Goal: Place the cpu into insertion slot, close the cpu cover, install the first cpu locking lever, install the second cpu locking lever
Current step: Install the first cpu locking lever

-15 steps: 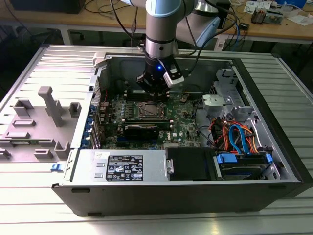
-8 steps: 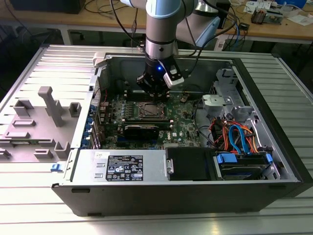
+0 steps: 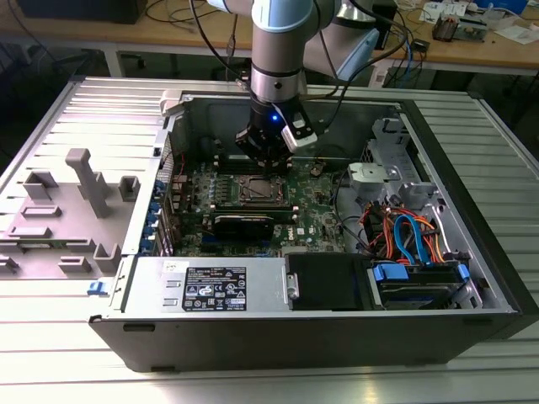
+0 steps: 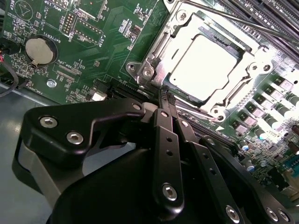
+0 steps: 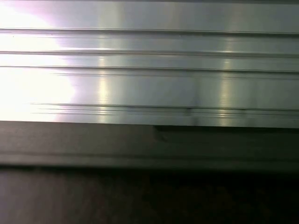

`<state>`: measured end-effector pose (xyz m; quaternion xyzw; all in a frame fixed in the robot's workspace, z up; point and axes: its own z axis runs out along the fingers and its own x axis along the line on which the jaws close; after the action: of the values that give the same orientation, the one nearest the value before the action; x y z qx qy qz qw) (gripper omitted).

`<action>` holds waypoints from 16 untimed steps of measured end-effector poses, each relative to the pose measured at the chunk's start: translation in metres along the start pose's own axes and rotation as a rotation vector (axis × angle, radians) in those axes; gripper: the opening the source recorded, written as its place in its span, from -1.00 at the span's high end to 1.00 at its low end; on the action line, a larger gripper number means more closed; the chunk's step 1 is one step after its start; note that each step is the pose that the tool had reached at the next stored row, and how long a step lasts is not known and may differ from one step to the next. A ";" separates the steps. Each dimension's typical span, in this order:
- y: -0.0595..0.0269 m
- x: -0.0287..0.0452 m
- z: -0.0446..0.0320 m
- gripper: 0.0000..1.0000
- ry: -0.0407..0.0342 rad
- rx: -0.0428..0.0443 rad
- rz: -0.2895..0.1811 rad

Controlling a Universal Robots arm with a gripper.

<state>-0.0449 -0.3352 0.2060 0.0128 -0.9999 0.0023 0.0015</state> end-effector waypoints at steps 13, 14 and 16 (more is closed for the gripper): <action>0.0000 -0.0016 -0.0012 0.79 -0.0001 0.0000 0.000; 0.0000 -0.0016 -0.0012 0.79 0.0000 0.0001 0.000; -0.0001 -0.0019 -0.0012 0.79 0.0000 0.0001 0.000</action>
<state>-0.0429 -0.3352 0.2072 0.0129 -0.9999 0.0023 0.0015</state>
